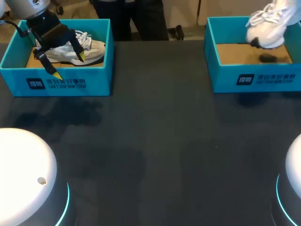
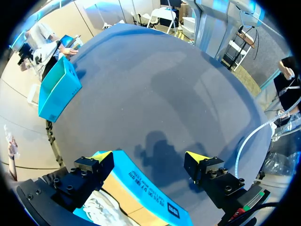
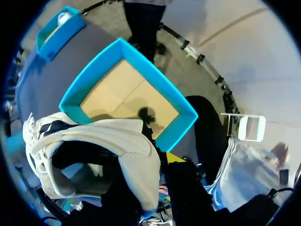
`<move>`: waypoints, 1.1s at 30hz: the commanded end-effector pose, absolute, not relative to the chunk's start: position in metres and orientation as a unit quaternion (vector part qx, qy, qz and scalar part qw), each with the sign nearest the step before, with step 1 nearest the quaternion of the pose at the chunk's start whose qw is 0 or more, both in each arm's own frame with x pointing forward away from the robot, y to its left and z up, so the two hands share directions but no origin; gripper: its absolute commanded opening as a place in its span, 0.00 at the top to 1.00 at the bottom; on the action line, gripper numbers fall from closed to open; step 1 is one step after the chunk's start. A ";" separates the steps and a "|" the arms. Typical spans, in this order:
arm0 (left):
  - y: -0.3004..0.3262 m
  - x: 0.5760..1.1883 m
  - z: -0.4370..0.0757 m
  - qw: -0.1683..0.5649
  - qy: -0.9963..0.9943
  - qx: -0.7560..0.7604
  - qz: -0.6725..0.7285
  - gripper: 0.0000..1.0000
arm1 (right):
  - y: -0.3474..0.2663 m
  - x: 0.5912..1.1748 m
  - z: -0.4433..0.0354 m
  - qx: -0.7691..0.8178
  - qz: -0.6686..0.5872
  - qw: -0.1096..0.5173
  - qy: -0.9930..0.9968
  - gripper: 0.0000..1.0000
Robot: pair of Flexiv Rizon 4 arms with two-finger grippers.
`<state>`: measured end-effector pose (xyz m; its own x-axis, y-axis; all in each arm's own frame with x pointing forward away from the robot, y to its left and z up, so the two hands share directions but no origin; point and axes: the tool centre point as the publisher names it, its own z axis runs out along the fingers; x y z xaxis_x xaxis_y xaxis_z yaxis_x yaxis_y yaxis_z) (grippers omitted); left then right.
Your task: Take the shoe out of the shoebox, open the shoe tongue, remove and reinsert the insole, then place the shoe into the shoebox
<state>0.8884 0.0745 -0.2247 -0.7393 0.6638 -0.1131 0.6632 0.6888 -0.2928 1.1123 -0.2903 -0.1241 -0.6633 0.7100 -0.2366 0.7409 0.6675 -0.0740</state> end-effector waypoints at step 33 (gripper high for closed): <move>0.075 0.889 -0.225 0.001 -0.919 -0.362 0.158 0.00 | -0.322 1.082 -0.148 0.671 -0.093 0.115 0.727 1.00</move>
